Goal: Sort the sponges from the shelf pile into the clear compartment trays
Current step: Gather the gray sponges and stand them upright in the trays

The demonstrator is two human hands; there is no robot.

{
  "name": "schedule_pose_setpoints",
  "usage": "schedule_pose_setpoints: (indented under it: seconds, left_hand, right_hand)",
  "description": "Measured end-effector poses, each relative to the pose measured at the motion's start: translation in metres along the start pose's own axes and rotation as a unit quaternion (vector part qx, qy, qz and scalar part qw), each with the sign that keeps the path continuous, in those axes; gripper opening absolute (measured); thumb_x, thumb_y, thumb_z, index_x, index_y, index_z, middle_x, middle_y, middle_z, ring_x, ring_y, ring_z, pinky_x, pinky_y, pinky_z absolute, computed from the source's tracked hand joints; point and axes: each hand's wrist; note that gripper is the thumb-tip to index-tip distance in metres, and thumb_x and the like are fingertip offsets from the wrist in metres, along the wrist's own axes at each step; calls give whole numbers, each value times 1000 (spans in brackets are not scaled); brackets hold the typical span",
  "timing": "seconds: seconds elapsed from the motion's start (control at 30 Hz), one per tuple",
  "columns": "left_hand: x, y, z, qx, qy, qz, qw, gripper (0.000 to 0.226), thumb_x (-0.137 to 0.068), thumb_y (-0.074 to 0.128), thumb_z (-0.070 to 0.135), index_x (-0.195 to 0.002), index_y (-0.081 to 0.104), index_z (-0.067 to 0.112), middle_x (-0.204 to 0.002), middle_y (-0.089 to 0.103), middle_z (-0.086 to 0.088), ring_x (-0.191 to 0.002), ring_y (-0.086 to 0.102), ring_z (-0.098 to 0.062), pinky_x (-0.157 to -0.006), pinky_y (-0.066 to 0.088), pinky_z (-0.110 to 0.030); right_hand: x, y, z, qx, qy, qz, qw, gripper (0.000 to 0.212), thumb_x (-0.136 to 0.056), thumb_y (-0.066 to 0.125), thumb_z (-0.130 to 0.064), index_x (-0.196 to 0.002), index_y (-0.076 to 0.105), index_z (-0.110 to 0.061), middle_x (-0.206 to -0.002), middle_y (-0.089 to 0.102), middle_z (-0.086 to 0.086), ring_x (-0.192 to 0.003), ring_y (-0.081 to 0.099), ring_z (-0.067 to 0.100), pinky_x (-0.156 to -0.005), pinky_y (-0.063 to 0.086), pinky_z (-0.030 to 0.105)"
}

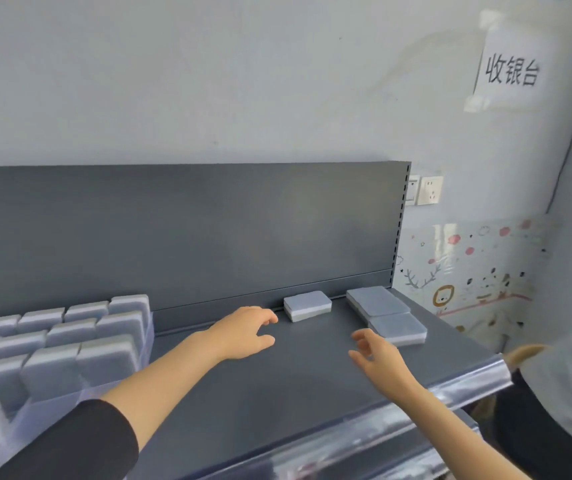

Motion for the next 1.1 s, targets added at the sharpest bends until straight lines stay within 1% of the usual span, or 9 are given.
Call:
schedule_pose_setpoints:
  seconds: [0.17, 0.27, 0.47, 0.5, 0.6, 0.7, 0.8, 0.97, 1.1]
  left_hand:
    - [-41, 12, 27, 0, 24, -20, 1000, 43, -92, 47, 28, -134, 45, 19, -135, 48, 1, -124, 45, -14, -103, 38, -30]
    - [-69, 21, 33, -5, 24, -34, 999, 42, -92, 46, 29, -132, 46, 18, -132, 49, -1, -117, 49, -17, -98, 41, -30]
    - [-125, 37, 38, -21, 18, -48, 998, 34, -94, 43, 23, -122, 49, 5, -129, 49, -12, -120, 47, -28, -84, 38, -30]
    - [-136, 39, 36, -21, 20, -47, 998, 37, -95, 42, 23, -127, 47, 7, -131, 48, -11, -121, 47, -28, -86, 39, -30]
    - [-168, 45, 30, -23, 24, -49, 998, 45, -97, 39, 24, -139, 38, 11, -138, 42, -6, -127, 42, -23, -104, 37, -35]
    - [-194, 52, 23, -38, 25, -54, 997, 41, -97, 38, 22, -136, 41, 8, -139, 40, -7, -128, 40, -24, -104, 38, -40]
    - [-214, 61, 18, -45, 29, -57, 997, 39, -98, 34, 19, -134, 42, 6, -140, 37, -7, -129, 35, -24, -104, 37, -38]
    - [-232, 71, 10, -49, 19, -48, 997, 36, -100, 28, 16, -132, 44, 13, -139, 37, -4, -125, 37, -22, -100, 39, -37]
    - [-232, 72, 11, -61, 25, -43, 997, 30, -97, 38, 23, -126, 45, 20, -135, 43, -2, -121, 40, -23, -95, 39, -32]
  right_hand:
    - [3, -26, 33, -9, 52, 30, 998, 37, -92, 52, -24, -127, 47, -12, -125, 57, 8, -117, 52, 20, -92, 40, 25]
    - [0, -39, 50, -6, 79, 50, 996, 39, -92, 52, -26, -128, 47, -12, -125, 58, 8, -117, 53, 19, -94, 41, 26]
    - [-16, -54, 84, 24, 135, 67, 988, 44, -93, 49, -29, -133, 44, -11, -130, 52, 6, -120, 50, 18, -99, 39, 26]
    - [-22, -55, 89, 30, 145, 67, 987, 44, -93, 49, -29, -133, 43, -11, -132, 50, 7, -121, 49, 19, -100, 38, 27]
    - [-42, -59, 104, 58, 164, 71, 982, 45, -93, 47, -30, -132, 43, -9, -131, 48, 8, -120, 49, 21, -96, 38, 27]
    - [-64, -58, 113, 70, 180, 77, 978, 37, -93, 46, -31, -121, 50, -7, -123, 51, 9, -109, 52, 23, -87, 42, 28]
    - [-81, -52, 120, 76, 201, 87, 973, 32, -93, 46, -33, -109, 55, -6, -113, 53, 9, -100, 54, 22, -83, 46, 30]
    - [-95, -45, 122, 110, 248, 41, 962, 37, -91, 44, -49, -91, 51, -13, -104, 49, 6, -97, 51, 23, -82, 47, 34]
    - [-99, -42, 121, 72, 241, 8, 968, 43, -86, 53, -49, -108, 53, -12, -111, 49, 5, -103, 51, 21, -83, 44, 29]
Point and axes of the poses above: each hand's wrist, its own x-axis away from the middle knuckle, its own y-axis out of the palm, z = x × y
